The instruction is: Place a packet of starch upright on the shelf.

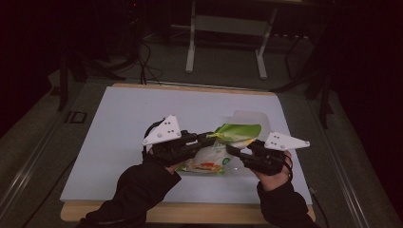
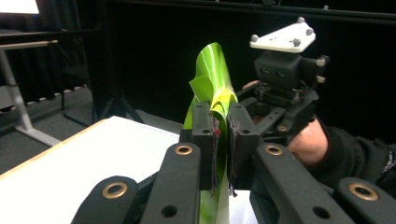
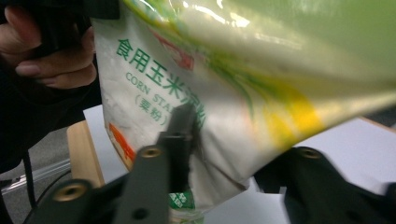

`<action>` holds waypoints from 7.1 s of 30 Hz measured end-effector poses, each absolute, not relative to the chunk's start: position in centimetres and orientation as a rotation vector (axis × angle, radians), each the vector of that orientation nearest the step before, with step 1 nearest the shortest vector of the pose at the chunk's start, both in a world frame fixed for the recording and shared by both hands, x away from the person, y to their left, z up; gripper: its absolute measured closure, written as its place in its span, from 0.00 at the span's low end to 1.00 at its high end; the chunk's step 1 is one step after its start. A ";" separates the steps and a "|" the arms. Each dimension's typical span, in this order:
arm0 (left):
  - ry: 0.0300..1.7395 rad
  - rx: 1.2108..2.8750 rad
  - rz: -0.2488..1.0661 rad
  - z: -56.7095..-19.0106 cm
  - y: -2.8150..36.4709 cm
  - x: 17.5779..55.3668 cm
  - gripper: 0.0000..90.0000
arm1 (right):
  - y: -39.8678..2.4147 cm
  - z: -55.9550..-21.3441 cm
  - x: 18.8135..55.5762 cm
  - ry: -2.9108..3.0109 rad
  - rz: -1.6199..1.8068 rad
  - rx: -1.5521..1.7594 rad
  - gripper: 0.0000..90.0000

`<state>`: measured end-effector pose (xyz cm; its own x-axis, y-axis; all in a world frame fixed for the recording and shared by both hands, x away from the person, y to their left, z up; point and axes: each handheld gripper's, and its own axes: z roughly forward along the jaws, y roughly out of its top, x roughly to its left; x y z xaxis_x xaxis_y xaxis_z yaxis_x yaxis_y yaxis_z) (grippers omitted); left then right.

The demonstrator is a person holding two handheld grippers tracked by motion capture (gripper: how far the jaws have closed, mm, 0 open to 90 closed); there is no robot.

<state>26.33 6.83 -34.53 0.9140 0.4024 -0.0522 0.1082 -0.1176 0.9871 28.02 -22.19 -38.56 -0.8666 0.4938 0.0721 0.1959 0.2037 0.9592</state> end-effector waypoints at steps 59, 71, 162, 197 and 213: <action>0.769 1.742 0.373 -48.3 17.0 25.9 0.00 | -31.6 -36.1 39.9 2.023 1.530 0.950 0.96; 0.715 1.667 0.404 -48.9 17.3 25.5 0.00 | -32.2 -38.6 42.1 2.012 1.500 1.053 0.96; 0.686 1.685 0.357 -49.2 16.9 25.3 0.00 | -24.4 -41.3 31.1 2.239 1.515 0.924 0.16; 0.676 1.706 0.368 -49.4 17.0 25.1 0.00 | -22.7 -45.4 24.0 2.303 1.503 0.719 0.14; 0.695 1.707 0.413 -49.9 17.5 24.7 0.00 | -23.2 -46.3 23.4 2.260 1.515 0.685 0.15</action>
